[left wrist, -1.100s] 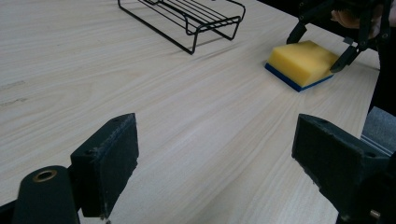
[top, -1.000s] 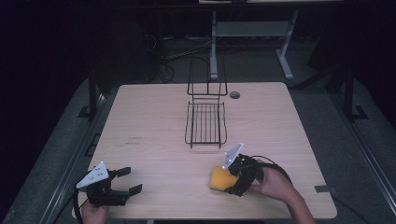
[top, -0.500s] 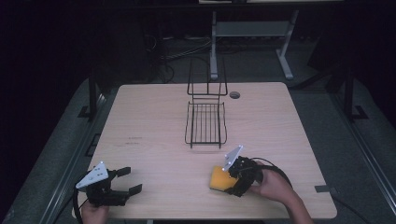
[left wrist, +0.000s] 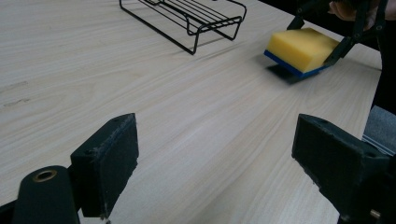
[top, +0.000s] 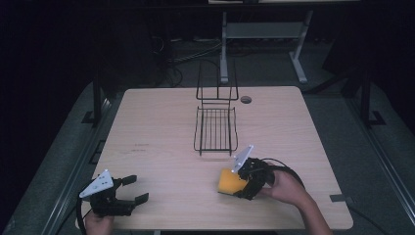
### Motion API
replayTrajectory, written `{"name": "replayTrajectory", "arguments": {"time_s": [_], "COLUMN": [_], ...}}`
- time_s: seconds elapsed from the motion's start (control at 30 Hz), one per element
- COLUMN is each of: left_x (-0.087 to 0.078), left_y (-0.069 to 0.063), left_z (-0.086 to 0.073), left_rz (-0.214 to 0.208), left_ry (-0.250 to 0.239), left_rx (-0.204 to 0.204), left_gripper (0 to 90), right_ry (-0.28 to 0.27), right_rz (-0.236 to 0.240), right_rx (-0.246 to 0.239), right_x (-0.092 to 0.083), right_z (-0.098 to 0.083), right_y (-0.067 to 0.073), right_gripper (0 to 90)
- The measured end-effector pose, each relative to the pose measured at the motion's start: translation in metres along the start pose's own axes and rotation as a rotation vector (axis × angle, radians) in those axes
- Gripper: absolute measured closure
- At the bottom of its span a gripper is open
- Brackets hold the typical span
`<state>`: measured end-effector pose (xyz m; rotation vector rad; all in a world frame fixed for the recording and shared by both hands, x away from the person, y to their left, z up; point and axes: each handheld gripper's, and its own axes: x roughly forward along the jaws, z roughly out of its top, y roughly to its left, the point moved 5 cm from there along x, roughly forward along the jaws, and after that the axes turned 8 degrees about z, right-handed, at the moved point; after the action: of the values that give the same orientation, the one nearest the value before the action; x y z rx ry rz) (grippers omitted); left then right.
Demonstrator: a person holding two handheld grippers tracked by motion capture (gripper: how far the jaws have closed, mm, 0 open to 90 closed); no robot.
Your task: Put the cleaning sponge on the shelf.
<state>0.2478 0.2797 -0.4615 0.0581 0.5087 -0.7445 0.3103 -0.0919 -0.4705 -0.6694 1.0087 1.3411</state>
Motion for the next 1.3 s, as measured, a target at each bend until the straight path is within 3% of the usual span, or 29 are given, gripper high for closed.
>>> {"name": "replayTrajectory", "arguments": {"time_s": [0.53, 1.3], "left_x": [0.000, -0.001], "left_y": [0.000, 0.001], "left_z": [0.001, 0.001], "left_rz": [-0.001, 0.000], "left_ry": [0.001, -0.003], "left_rx": [0.015, 0.009], "left_gripper": [14.0, 14.0], "right_ry": [-0.033, 0.009], "right_rz": [0.036, 0.049], "right_rx": [-0.027, -0.052], "right_x": [-0.020, -0.022], "right_z": [0.024, 0.051], "right_y": [-0.018, -0.041], "right_gripper": [21.9, 21.9]}}
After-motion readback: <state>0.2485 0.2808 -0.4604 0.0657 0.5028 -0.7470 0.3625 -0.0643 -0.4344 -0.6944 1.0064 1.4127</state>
